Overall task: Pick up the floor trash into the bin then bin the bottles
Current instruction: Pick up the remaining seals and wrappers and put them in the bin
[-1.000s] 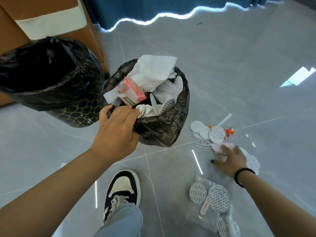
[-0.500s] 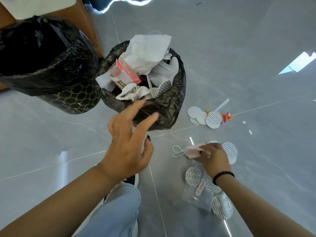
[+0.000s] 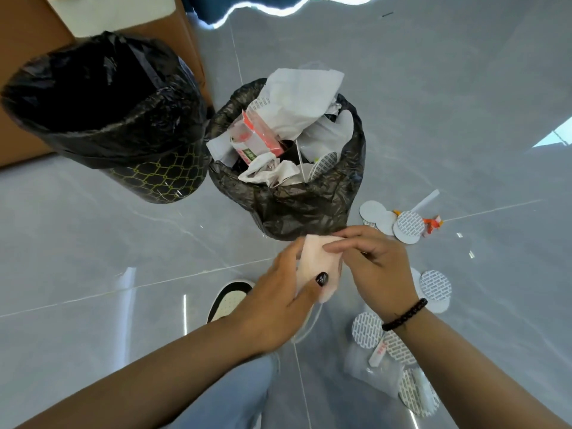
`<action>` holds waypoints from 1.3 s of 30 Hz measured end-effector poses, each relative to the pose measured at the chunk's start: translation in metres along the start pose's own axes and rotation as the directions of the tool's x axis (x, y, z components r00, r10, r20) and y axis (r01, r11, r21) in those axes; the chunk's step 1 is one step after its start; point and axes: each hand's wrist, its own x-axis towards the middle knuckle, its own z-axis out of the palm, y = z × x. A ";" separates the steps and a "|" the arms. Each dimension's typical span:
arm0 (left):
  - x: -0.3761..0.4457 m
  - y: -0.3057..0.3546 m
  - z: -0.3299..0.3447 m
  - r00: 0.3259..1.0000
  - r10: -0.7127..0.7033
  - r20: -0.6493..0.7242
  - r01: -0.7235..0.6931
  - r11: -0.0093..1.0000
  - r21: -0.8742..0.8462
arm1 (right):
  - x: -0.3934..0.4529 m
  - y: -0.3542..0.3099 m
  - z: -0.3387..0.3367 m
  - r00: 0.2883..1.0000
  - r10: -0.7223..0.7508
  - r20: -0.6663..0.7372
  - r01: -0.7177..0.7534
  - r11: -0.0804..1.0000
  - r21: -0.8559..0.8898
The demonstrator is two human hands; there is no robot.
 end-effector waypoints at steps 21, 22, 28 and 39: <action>-0.003 0.006 -0.004 0.861 -0.347 0.371 0.498 0.436 -0.749 | -0.019 0.009 0.007 0.999 -0.022 -0.023 0.023 0.999 0.037; -0.002 0.006 -0.006 0.856 -0.332 0.397 0.508 0.389 -0.769 | -0.021 0.012 0.006 0.990 -0.144 -0.003 0.143 0.988 -0.062; -0.004 0.004 -0.010 0.897 -0.318 0.307 0.428 0.446 -0.786 | -0.022 0.020 -0.002 0.854 -0.450 0.262 0.502 0.845 -0.185; -0.007 0.013 -0.030 0.955 -0.295 -0.031 0.180 0.660 -0.729 | -0.025 -0.011 0.001 0.965 -0.011 0.263 -0.086 0.932 0.352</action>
